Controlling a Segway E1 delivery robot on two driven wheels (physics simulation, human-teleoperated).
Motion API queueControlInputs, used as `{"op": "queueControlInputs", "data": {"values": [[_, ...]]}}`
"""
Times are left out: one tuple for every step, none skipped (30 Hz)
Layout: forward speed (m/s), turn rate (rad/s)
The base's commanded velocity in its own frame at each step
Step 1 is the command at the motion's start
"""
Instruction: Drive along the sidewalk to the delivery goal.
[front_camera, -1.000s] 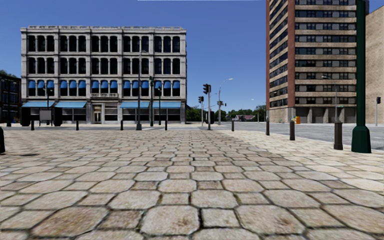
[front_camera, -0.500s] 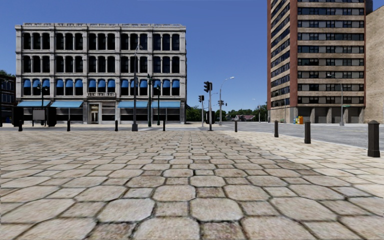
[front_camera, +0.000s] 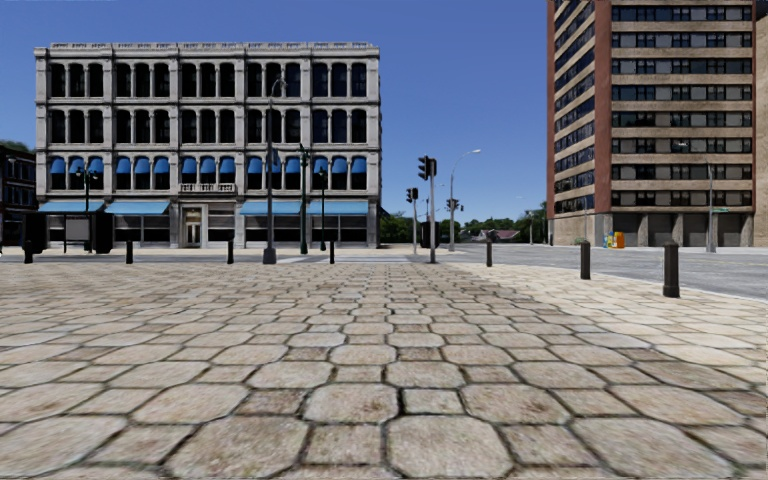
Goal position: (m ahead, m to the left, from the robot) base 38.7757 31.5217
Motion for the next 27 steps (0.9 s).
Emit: {"op": "queueControlInputs", "data": {"values": [[2.00, 0.24], [2.00, 0.24], [2.00, 0.24], [2.00, 0.24], [2.00, 0.24], [2.00, 0.24], [2.00, 0.24], [2.00, 0.24], [2.00, 0.14], [2.00, 0.05], [2.00, 0.05], [2.00, 0.00], [2.00, 0.00], [2.00, 0.00], [2.00, 0.00], [2.00, 0.00], [2.00, 0.00], [2.00, 0.00], [2.00, 0.00], [2.00, 0.00], [2.00, 0.00], [2.00, 0.00], [2.00, 0.00], [2.00, 0.00], [2.00, 0.00], [2.00, 0.00], [2.00, 0.00]]}}
